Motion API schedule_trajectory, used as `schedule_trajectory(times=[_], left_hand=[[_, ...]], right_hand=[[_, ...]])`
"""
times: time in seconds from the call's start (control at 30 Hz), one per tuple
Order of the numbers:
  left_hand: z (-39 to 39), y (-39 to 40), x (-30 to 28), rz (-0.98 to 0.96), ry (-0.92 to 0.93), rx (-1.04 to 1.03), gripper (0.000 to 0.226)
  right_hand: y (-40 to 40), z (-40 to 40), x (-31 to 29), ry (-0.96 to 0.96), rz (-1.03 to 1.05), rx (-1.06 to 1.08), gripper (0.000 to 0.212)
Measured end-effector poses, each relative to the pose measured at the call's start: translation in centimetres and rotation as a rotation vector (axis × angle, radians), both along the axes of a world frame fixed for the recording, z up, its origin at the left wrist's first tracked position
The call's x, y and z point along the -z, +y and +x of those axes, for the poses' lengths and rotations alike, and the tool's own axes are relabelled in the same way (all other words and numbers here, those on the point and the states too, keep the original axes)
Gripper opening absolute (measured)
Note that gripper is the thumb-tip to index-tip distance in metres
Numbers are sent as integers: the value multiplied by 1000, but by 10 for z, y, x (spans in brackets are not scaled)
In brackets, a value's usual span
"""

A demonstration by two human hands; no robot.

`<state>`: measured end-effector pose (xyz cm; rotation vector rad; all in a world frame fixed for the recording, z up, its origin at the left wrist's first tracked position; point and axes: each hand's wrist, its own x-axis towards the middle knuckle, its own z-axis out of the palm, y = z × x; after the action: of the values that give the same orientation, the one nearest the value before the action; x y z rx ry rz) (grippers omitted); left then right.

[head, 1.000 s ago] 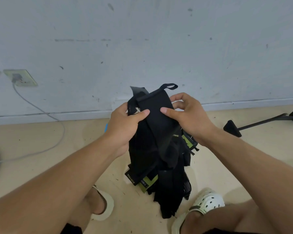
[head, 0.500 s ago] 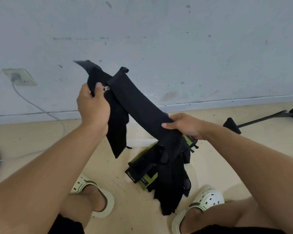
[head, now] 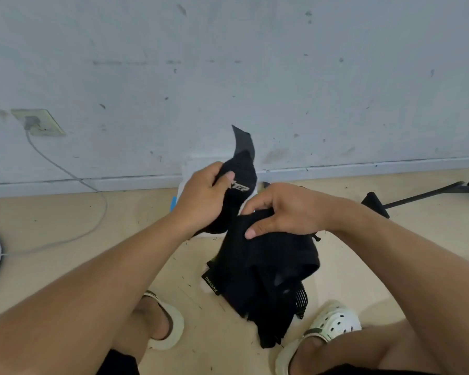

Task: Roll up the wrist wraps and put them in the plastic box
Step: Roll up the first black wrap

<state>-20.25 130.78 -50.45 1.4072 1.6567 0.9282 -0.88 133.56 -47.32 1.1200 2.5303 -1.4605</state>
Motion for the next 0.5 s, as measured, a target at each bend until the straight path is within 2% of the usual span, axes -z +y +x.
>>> schedule_trajectory(times=[0.07, 0.13, 0.3, 0.37, 0.5], left_hand=[[3, -3, 0, -55, -64, 80, 22], [5, -5, -1, -126, -136, 131, 24], [1, -2, -5, -187, -208, 109, 19], [-1, -3, -6, -193, -231, 131, 13], [-3, -5, -5, -150, -69, 141, 32]], right_hand=[[-1, 0, -5, 33, 47, 76, 15], [2, 1, -8, 1, 167, 194, 31], [9, 7, -3, -75, 329, 424, 60], [13, 11, 3, -96, 341, 455, 62], [22, 21, 5, -72, 218, 492, 52]])
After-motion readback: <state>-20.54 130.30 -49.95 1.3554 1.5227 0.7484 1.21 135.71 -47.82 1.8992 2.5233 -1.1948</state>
